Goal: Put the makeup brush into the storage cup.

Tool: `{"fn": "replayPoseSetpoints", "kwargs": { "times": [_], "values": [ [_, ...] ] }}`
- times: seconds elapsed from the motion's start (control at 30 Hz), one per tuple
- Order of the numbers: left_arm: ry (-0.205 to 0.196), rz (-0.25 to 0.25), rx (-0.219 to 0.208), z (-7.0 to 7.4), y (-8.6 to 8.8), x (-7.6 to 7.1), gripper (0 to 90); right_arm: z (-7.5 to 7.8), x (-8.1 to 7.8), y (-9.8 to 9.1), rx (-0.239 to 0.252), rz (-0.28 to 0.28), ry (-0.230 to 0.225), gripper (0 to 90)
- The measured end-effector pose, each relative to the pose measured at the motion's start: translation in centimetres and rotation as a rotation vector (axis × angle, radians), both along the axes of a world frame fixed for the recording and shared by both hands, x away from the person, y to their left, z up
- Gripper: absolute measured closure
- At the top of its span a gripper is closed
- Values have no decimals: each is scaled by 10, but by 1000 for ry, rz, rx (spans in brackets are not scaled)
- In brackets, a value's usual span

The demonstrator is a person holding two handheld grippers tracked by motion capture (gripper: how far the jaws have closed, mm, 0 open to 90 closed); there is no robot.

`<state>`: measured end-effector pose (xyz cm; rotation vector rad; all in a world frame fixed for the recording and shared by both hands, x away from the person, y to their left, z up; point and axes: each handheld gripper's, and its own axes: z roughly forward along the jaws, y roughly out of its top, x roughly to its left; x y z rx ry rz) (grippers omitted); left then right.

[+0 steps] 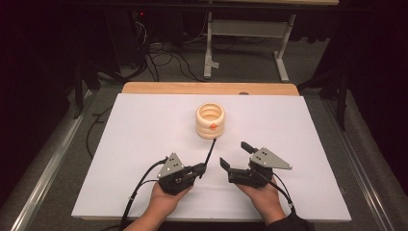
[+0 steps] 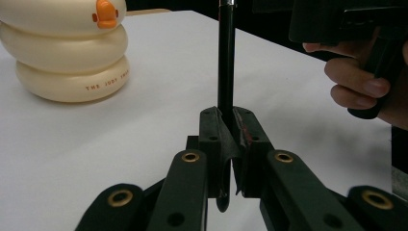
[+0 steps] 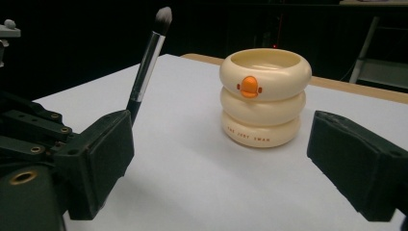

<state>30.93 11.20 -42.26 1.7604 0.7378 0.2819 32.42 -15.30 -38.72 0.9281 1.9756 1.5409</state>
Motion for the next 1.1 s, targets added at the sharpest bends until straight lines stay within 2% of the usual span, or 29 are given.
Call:
{"fn": "replayPoseSetpoints", "kwargs": {
  "times": [0.37, 0.53, 0.77, 0.93, 1.1],
  "values": [
    [25, -14, 13, -2, -5, -2, 834, -1, 1, 2, 37, 38, 35, 168],
    [24, -23, 16, -2, -7, -3, 834, -2, 1, 3, 30, 56, 37, 169],
    [25, -34, 15, -2, -10, -4, 834, -2, 2, 4, 54, 96, 45, 172],
    [24, -38, 16, -2, -11, -4, 834, -2, 2, 4, 53, 96, 46, 183],
    [24, -40, 15, -2, -11, -5, 834, -2, 1, 5, 76, 108, 51, 218]
  ]
}}
